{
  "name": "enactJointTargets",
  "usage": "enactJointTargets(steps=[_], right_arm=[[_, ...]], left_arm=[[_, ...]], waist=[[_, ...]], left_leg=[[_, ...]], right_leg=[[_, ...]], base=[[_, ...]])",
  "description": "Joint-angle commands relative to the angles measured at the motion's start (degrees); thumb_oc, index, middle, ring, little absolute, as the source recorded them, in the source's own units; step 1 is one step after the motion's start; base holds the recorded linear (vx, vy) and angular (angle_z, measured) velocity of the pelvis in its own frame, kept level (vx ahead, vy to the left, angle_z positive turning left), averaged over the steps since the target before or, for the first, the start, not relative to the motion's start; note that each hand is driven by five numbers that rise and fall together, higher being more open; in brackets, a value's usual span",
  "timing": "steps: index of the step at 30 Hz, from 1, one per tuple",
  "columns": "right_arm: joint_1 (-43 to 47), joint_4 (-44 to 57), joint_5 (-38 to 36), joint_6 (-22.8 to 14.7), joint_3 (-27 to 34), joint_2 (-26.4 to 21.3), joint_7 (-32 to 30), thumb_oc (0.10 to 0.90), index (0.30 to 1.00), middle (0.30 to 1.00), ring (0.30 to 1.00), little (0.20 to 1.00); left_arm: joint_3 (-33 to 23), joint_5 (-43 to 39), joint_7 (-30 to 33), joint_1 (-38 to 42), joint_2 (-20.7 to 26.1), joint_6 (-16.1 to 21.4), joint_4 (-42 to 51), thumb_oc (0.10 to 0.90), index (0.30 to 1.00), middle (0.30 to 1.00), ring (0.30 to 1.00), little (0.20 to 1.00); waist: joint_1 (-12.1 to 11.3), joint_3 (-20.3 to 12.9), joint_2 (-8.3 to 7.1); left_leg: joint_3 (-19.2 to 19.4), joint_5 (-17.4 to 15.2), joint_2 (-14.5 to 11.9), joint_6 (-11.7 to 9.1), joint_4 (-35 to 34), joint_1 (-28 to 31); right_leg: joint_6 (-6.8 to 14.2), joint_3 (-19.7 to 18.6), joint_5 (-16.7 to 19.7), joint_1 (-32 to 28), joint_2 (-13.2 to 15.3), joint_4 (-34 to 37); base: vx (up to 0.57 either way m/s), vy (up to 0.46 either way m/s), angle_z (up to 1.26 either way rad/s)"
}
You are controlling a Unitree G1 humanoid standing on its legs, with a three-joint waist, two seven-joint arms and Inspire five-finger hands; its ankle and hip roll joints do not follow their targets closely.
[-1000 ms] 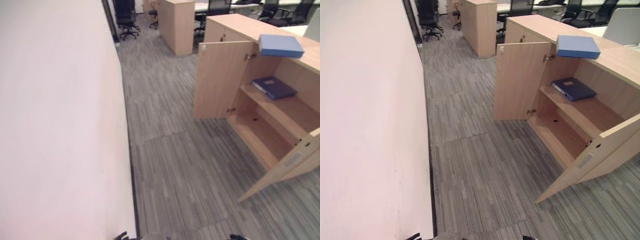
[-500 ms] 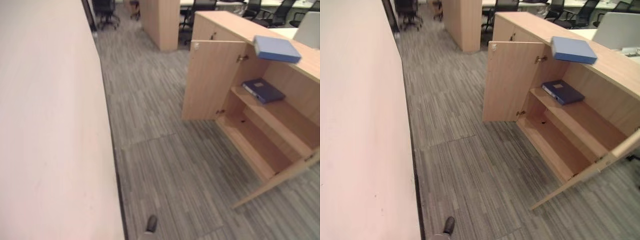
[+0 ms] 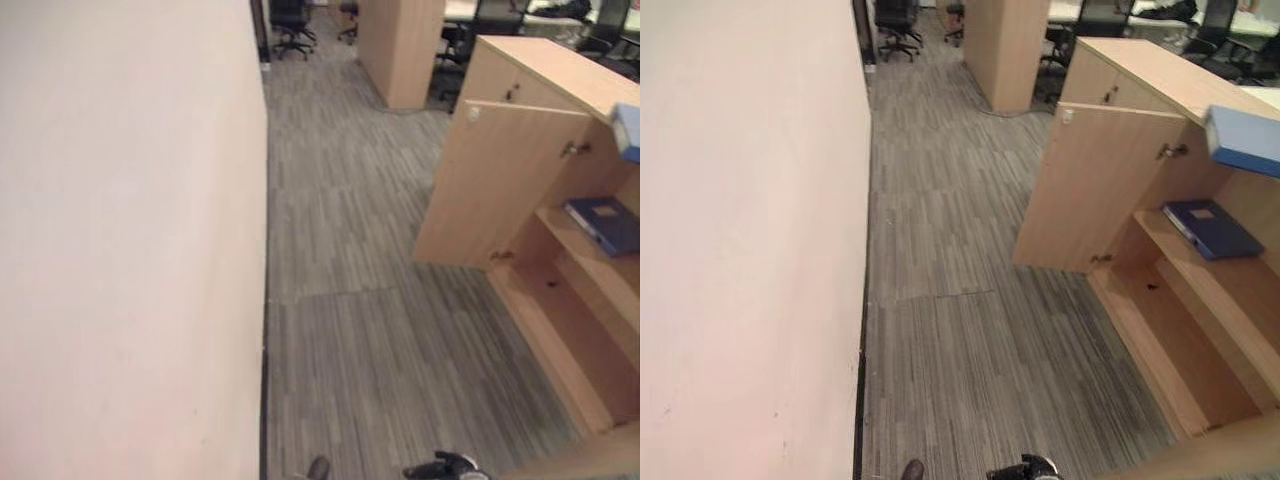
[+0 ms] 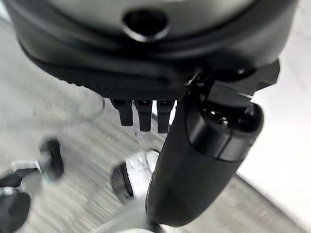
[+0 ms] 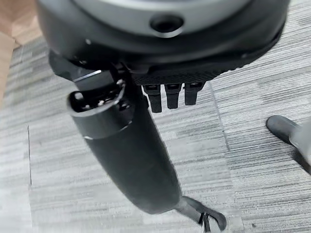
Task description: Put the empty folder in the office cabinet
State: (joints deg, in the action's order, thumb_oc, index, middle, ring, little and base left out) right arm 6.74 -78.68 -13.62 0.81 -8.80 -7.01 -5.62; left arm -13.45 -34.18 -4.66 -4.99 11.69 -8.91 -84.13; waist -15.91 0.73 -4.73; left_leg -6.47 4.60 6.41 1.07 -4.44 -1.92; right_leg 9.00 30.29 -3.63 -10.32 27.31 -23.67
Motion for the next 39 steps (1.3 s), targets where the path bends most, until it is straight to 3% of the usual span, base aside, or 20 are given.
enactJointTargets(steps=[1, 3, 4, 5, 6, 8, 11, 12, 19, 21, 22, 23, 24, 27, 29, 30, 32, 33, 35, 39], right_arm=[[4.6, 2.4, -0.7, -1.5, -0.2, -3.7, 0.1, 0.800, 0.900, 0.900, 0.900, 0.900], [5.1, 2.5, -1.4, -1.7, -0.2, -3.9, 0.2, 0.800, 0.900, 0.900, 0.900, 0.900], [5.1, 2.5, -1.5, -1.7, -0.3, -4.0, 0.2, 0.800, 0.900, 0.900, 0.900, 0.900], [5.6, 2.5, -2.3, -2.0, -0.1, -4.2, 0.2, 0.800, 0.900, 0.900, 0.900, 0.900], [6.3, 2.8, -5.6, -2.8, -0.2, -4.1, 0.0, 0.800, 0.900, 0.900, 0.900, 0.900], [6.4, 2.6, -7.6, -3.3, 0.4, -4.2, -0.2, 0.800, 0.900, 0.900, 0.900, 0.900], [5.5, 1.8, -8.3, -3.2, 1.4, -4.5, -0.4, 0.800, 0.900, 0.900, 0.900, 0.900], [4.1, 0.7, -7.5, -3.1, 1.8, -4.6, -0.6, 0.800, 0.900, 0.900, 0.900, 0.900], [-1.3, -0.8, -9.7, -3.0, 6.3, -6.6, -1.1, 0.800, 0.900, 0.900, 0.900, 0.900], [-2.0, -0.4, -9.9, -3.2, 6.7, -6.8, -1.1, 0.800, 0.900, 0.900, 0.900, 0.900], [-2.3, -0.2, -10.2, -3.3, 7.1, -7.0, -1.2, 0.800, 0.900, 0.900, 0.900, 0.900], [-2.3, -0.2, -10.2, -3.3, 7.1, -7.0, -1.2, 0.800, 0.900, 0.900, 0.900, 0.900], [-2.1, 0.3, -10.6, -3.3, 7.5, -7.5, -1.5, 0.800, 0.900, 0.900, 0.900, 0.900], [-1.6, 0.0, -10.1, -3.3, 6.7, -7.1, -1.3, 0.800, 0.900, 0.900, 0.900, 0.900], [-0.7, -0.4, -9.4, -3.4, 5.9, -6.7, -1.6, 0.800, 0.900, 0.900, 0.900, 0.900], [-0.3, -0.8, -9.4, -3.4, 5.9, -6.6, -1.9, 0.800, 0.900, 0.900, 0.900, 0.900], [-0.9, -1.4, -8.7, -3.0, 6.4, -6.8, -2.0, 0.800, 0.900, 0.900, 0.900, 0.900], [-0.9, -1.4, -8.7, -3.0, 6.4, -6.8, -2.0, 0.800, 0.900, 0.900, 0.900, 0.900], [-2.8, -3.5, -5.9, -1.8, 7.8, -7.3, -1.6, 0.800, 0.900, 0.900, 0.900, 0.900], [-4.9, -6.4, -3.4, -0.2, 8.1, -6.5, -0.2, 0.800, 0.900, 0.900, 0.900, 0.900]], left_arm=[[11.4, 13.4, 9.5, -2.5, 0.3, 15.8, 5.4, 0.800, 0.900, 0.900, 0.900, 0.900], [12.2, 13.5, 9.4, -2.6, 0.1, 15.9, 5.7, 0.800, 0.900, 0.900, 0.900, 0.900], [12.2, 13.5, 9.4, -2.6, 0.0, 15.9, 5.7, 0.800, 0.900, 0.900, 0.900, 0.900], [12.5, 13.3, 9.3, -2.7, -0.1, 15.9, 5.8, 0.800, 0.900, 0.900, 0.900, 0.900], [13.1, 13.2, 9.0, -3.1, -0.5, 15.9, 6.2, 0.800, 0.900, 0.900, 0.900, 0.900], [12.8, 13.2, 8.5, -3.3, -0.8, 15.7, 6.1, 0.800, 0.900, 0.900, 0.900, 0.900], [12.0, 13.4, 8.0, -2.9, -1.1, 15.7, 5.7, 0.800, 0.900, 0.900, 0.900, 0.900], [11.4, 13.8, 8.0, -3.2, -1.1, 15.6, 5.2, 0.800, 0.900, 0.900, 0.900, 0.900], [11.3, 13.1, 9.4, 0.3, -0.9, 15.8, 5.1, 0.800, 0.900, 0.900, 0.900, 0.900], [11.9, 12.2, 9.8, 0.8, -1.2, 16.2, 6.6, 0.800, 0.900, 0.900, 0.900, 0.900], [12.1, 12.2, 9.8, 0.8, -1.4, 16.3, 7.3, 0.800, 0.900, 0.900, 0.900, 0.900], [12.1, 12.2, 9.8, 0.8, -1.4, 16.3, 7.3, 0.800, 0.900, 0.900, 0.900, 0.900], [12.6, 12.4, 9.7, 0.7, -1.7, 16.2, 7.8, 0.800, 0.900, 0.900, 0.900, 0.900], [12.7, 12.8, 9.8, 0.3, -1.7, 16.3, 7.6, 0.800, 0.900, 0.900, 0.900, 0.900], [12.6, 11.6, 10.3, 0.1, -1.1, 16.8, 7.5, 0.800, 0.900, 0.900, 0.900, 0.900], [12.2, 9.7, 10.9, 0.2, -1.1, 17.3, 7.6, 0.800, 0.900, 0.900, 0.900, 0.900], [11.6, 8.3, 11.1, 0.3, -1.6, 17.5, 7.0, 0.800, 0.900, 0.900, 0.900, 0.900], [11.6, 8.3, 11.1, 0.2, -1.6, 17.5, 7.0, 0.800, 0.900, 0.900, 0.900, 0.900], [11.4, 9.5, 11.0, -0.4, -2.1, 17.3, 6.3, 0.800, 0.900, 0.900, 0.900, 0.900], [11.9, 11.7, 10.7, -0.3, -1.5, 17.1, 6.5, 0.800, 0.900, 0.900, 0.900, 0.900]], waist=[[-0.2, 3.2, 2.36], [1.3, 5.2, 4.61], [1.1, 5.2, 4.79], [2.0, 6.6, 6.04], [4.7, 9.7, 6.71], [5.6, 10.3, 6.03], [6.8, 9.2, 5.23], [6.5, 7.9, 5.17], [9.8, 5.2, 4.99], [9.9, 5.4, 4.74], [9.9, 5.8, 4.33], [9.9, 5.8, 4.35], [9.5, 7.0, 2.78], [8.3, 7.7, 0.65], [7.3, 7.9, 0.80], [7.1, 8.2, 1.42], [7.0, 7.7, 3.08], [6.9, 7.7, 3.13], [6.9, 5.4, 4.88], [6.6, 3.4, 4.11]], left_leg=[[0.7, -4.5, 3.3, 2.5, -0.6, -0.9], [0.5, -4.2, 1.5, 2.9, -0.6, 1.0], [0.7, -4.4, 1.1, 2.7, -0.6, 1.0], [0.3, -4.2, 0.4, 2.8, -0.6, 2.6], [0.3, -5.0, 0.1, 2.6, -0.6, 7.9], [-0.2, -6.1, 0.6, 2.3, -0.6, 10.0], [-1.9, -7.4, 0.8, 2.3, -0.6, 11.6], [-1.9, -10.2, -0.3, 1.9, -0.6, 13.5], [-2.6, -15.0, -3.9, -1.1, 7.2, 14.2], [-1.6, -12.4, -3.6, -3.1, 14.7, 12.0], [-0.1, -9.2, -2.9, -5.1, 22.1, 8.8], [-0.1, -9.3, -2.9, -5.1, 22.4, 8.5], [3.7, -6.1, -1.4, -6.0, 32.8, -1.0], [5.9, -12.5, -3.8, -2.2, 26.4, -5.5], [1.3, -3.1, -10.3, -3.6, 12.7, -6.8], [-1.9, 1.5, -15.9, -4.5, 4.5, -8.7], [-3.7, 4.0, -18.9, -6.2, -0.6, -8.3], [-3.6, 3.9, -19.0, -6.2, -0.6, -8.2], [-3.7, 4.4, -17.9, -8.2, -0.6, -7.0], [-3.3, 2.3, -13.3, -7.4, -0.6, -4.6]], right_leg=[[4.1, -2.8, 22.4, 2.4, 7.6, 2.8], [1.8, -3.3, 14.3, 9.2, 2.1, 1.0], [1.4, -3.5, 13.7, 9.6, 1.8, 0.6], [0.7, -4.5, 11.3, 12.7, -1.5, 0.9], [0.0, -6.1, 10.3, 19.3, -12.1, 6.5], [0.4, -5.9, 11.8, 20.5, -15.7, 12.1], [-1.2, -7.9, 12.3, 20.7, -17.4, 16.6], [-1.8, -7.5, 9.5, 18.0, -18.7, 17.6], [-5.0, -6.7, 1.8, 13.6, -20.4, 14.6], [-6.2, -6.9, -0.2, 11.2, -21.2, 14.8], [-7.0, -7.4, -1.1, 9.2, -21.7, 15.7], [-7.1, -7.3, -1.0, 9.3, -21.7, 15.7], [-8.0, -7.8, -0.7, 7.3, -20.6, 17.9], [-6.6, -9.3, -0.6, 5.8, -19.0, 19.1], [-6.0, -11.3, -1.3, 5.0, -19.4, 19.1], [-5.7, -13.5, -2.6, 4.4, -19.2, 18.6], [-4.7, -16.1, -3.5, 3.4, -18.9, 18.6], [-4.7, -16.2, -3.5, 3.3, -19.0, 18.6], [-3.3, -15.6, -2.6, 1.2, -17.3, 20.4], [-0.9, -14.9, 0.3, 0.7, -13.0, 21.0]], base=[[0.07, 0.044, 0.22], [0.08, 0.046, -0.18], [0.05, 0.000, -0.39], [0.21, -0.038, -0.10], [0.30, -0.032, -0.10], [0.28, -0.066, -0.38], [0.39, -0.106, 0.54], [0.57, -0.146, -0.45], [0.48, -0.197, 0.44], [0.27, -0.137, 0.17], [0.17, -0.095, 0.06], [0.19, -0.095, 0.02], [0.12, -0.039, 0.09], [0.17, 0.010, -0.27], [0.20, 0.150, -0.57], [0.20, 0.234, -0.69], [0.20, 0.286, -0.69], [0.18, 0.275, -0.48], [0.29, 0.413, -0.31], [0.25, 0.363, 0.05]])
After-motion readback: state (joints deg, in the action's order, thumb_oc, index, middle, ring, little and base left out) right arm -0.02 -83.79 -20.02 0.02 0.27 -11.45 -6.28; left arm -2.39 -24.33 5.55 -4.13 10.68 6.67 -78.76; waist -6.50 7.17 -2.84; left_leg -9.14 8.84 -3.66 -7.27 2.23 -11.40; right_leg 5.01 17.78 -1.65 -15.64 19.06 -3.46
